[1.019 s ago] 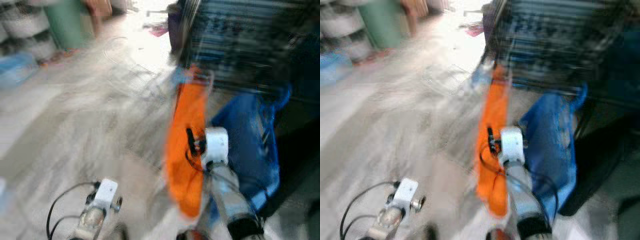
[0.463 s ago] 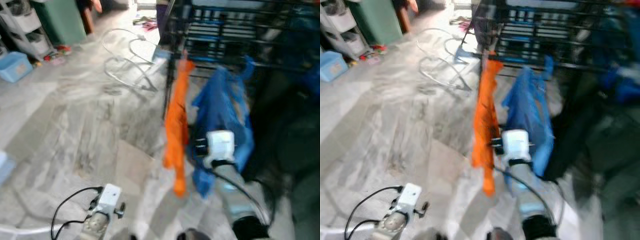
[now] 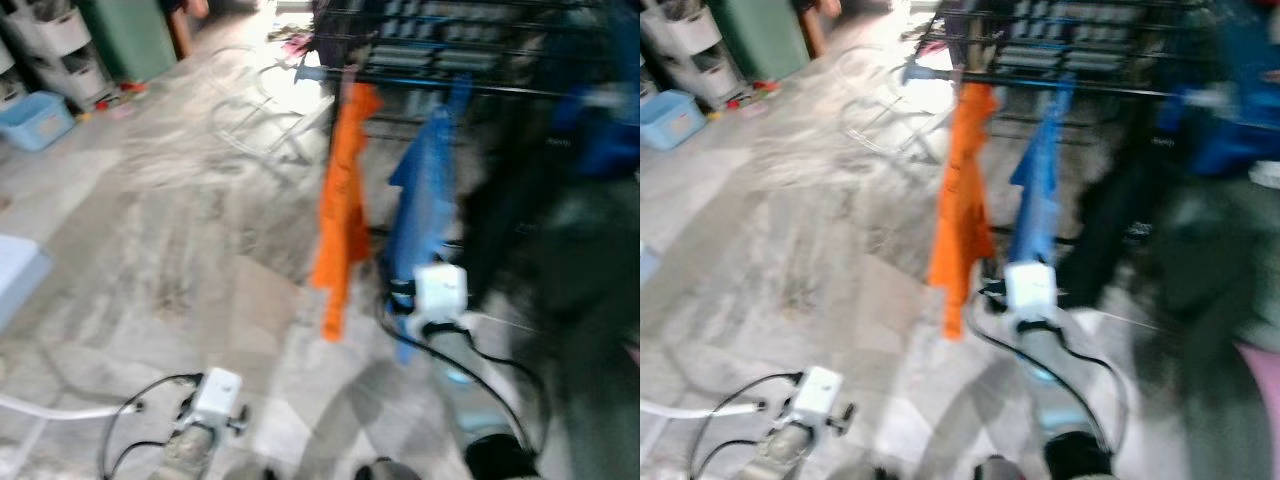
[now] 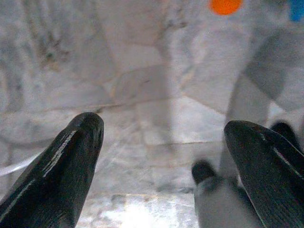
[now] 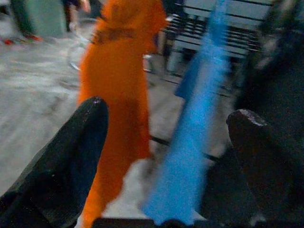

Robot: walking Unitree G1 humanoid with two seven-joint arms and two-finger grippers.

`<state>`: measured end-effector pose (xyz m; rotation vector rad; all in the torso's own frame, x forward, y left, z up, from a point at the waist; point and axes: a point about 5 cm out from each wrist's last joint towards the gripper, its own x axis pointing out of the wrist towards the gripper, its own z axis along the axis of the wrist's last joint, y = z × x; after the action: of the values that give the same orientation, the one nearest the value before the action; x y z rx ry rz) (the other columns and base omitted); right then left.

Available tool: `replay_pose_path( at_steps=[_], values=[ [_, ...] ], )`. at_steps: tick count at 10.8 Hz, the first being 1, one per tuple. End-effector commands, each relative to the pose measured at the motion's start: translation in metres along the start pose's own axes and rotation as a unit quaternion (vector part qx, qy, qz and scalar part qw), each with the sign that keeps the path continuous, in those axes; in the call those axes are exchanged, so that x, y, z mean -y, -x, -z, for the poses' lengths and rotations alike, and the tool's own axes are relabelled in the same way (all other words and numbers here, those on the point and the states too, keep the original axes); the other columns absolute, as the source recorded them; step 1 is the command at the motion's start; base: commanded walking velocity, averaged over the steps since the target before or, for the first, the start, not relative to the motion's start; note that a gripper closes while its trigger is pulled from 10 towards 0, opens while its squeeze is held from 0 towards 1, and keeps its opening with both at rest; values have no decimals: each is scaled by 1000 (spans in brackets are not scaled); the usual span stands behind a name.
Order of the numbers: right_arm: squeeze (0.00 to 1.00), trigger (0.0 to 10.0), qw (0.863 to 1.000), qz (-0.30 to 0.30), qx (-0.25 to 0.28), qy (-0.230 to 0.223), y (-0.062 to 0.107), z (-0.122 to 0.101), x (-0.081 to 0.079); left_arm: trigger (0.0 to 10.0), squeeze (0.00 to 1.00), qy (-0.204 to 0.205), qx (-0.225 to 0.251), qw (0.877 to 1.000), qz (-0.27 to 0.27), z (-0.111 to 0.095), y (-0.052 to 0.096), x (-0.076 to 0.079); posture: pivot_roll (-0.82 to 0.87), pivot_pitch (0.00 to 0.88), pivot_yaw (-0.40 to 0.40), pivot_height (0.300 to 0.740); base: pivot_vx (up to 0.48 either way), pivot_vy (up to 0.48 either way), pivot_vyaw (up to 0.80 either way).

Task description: Hang hanger

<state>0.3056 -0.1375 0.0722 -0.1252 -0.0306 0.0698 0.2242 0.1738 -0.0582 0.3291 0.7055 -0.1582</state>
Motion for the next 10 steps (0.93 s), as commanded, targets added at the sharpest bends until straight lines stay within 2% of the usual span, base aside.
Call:
replay_pose_path(
  at_steps=[1,3,6,7,9,10],
  values=[
    [1000,10000,1000,-10,-3,-7,1,2,-9,10000,0,-2,-10,1000,-8,7,2,-8,-175,117,29,740,-315,0,0],
    [1000,10000,999,-23,-38,-2,7,20,-10,10000,0,2,-12,1000,1,6,2,-7,-177,117,26,740,0,0,0],
    [1000,10000,988,-41,-150,-10,30,65,-9,10000,0,26,-23,999,7,11,3,-10,-174,111,25,740,0,0,0],
    [1000,10000,984,-50,-174,-5,35,74,-9,10000,0,25,-26,999,7,12,3,-11,-174,107,26,740,0,0,0],
    [969,10000,940,-63,-336,0,80,124,-3,10000,0,-2,-52,999,11,22,6,-16,-173,87,31,740,0,0,0],
    [969,10000,925,-68,-374,8,93,134,0,10000,0,-3,-58,998,13,24,7,-17,-173,86,30,740,0,0,0]
  ],
)
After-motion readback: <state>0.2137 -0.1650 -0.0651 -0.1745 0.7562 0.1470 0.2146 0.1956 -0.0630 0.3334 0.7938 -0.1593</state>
